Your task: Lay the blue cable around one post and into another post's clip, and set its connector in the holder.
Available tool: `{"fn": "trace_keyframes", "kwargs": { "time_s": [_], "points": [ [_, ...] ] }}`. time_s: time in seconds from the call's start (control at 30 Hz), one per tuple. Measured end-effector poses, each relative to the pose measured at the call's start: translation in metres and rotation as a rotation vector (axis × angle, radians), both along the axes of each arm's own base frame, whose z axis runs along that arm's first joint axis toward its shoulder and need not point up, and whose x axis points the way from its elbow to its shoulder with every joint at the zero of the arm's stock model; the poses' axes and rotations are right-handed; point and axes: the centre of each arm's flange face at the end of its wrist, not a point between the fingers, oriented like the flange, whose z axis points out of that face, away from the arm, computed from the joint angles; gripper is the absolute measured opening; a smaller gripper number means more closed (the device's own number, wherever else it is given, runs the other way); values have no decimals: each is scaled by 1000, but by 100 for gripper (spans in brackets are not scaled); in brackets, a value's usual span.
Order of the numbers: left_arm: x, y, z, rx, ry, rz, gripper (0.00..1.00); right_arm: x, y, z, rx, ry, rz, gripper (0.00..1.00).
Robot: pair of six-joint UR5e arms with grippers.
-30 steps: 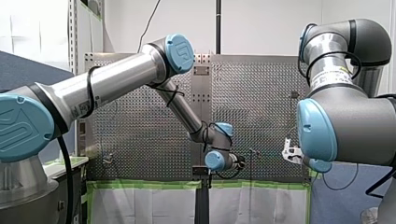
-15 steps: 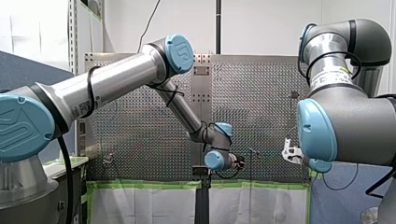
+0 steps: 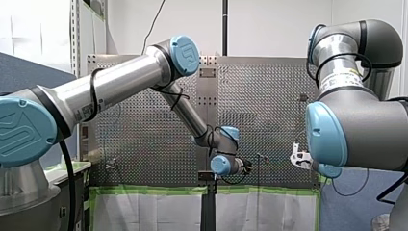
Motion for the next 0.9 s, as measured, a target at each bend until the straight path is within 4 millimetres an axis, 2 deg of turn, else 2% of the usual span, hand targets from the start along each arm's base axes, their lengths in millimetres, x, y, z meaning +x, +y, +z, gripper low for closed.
{"fn": "trace_keyframes", "kwargs": {
  "time_s": [0.3, 0.33, 0.53, 0.9],
  "points": [
    [1, 1, 0, -1, 0, 1, 99, 0, 0, 0, 0, 0, 0, 0],
    [1, 1, 0, -1, 0, 2, 97, 0, 0, 0, 0, 0, 0, 0],
    [0, 10, -2, 11, 7, 16, 97, 0, 0, 0, 0, 0, 0, 0],
    [6, 30, 32, -43, -46, 41, 97, 0, 0, 0, -1, 2, 0, 0]
  ]
}}
